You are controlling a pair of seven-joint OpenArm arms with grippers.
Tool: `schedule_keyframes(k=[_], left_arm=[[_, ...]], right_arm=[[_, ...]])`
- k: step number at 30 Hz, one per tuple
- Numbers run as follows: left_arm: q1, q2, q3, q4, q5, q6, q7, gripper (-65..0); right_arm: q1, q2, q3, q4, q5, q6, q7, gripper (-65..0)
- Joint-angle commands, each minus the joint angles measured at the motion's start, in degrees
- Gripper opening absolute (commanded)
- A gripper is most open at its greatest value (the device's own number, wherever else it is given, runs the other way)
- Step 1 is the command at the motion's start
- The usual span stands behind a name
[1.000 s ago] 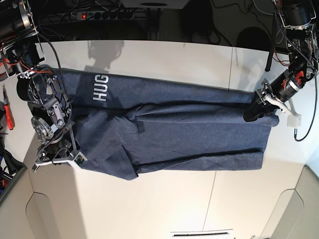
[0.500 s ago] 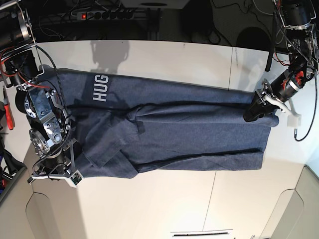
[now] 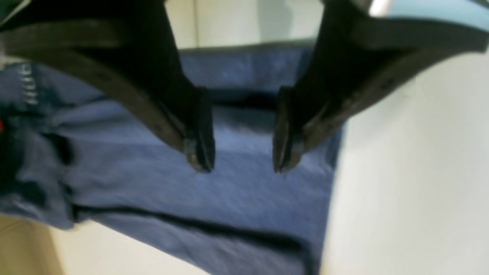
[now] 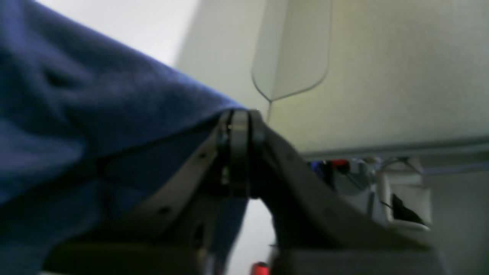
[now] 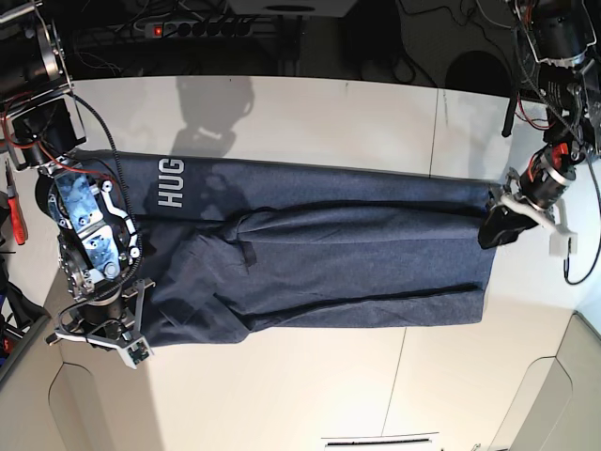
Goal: Layout the t-shirt on the table in an organized manner, then fold the t-shirt properly
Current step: 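Move the left gripper to the opposite shirt end and grasp it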
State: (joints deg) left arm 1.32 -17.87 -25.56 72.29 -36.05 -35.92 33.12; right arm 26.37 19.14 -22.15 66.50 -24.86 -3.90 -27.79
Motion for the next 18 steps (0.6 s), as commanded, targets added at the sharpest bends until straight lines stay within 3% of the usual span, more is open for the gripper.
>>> schedule_keyframes(k=[1, 4, 7, 11, 18], left_arm=[[-2.29, -1.11, -0.26, 0.81, 1.29, 1.27, -1.36, -36.5], [-5.97, -2.25, 1.6, 0.81, 6.6, 3.1, -0.79, -36.5], [-9.07, -5.22, 7.98, 0.81, 12.98, 4.87, -0.79, -36.5], [-12.37, -10.43, 21.24, 0.76, 22.73, 5.55, -2.01, -36.5], [-18.93, -16.9, 44.61, -6.71, 42.69, 14.14, -10.71, -36.5]], right_arm=[[1.68, -0.02, 0.44, 0.76, -0.59, -0.98, 0.79, -65.0], [1.68, -1.49, 0.44, 0.76, -0.59, -0.96, 0.81, -65.0], [1.68, -2.95, 0.44, 0.76, -0.63, -0.81, 0.81, -65.0], [1.68, -3.26, 0.44, 0.76, -0.63, -0.81, 0.79, -65.0], [1.68, -3.23, 0.44, 0.76, -0.61, -0.81, 0.76, -65.0]])
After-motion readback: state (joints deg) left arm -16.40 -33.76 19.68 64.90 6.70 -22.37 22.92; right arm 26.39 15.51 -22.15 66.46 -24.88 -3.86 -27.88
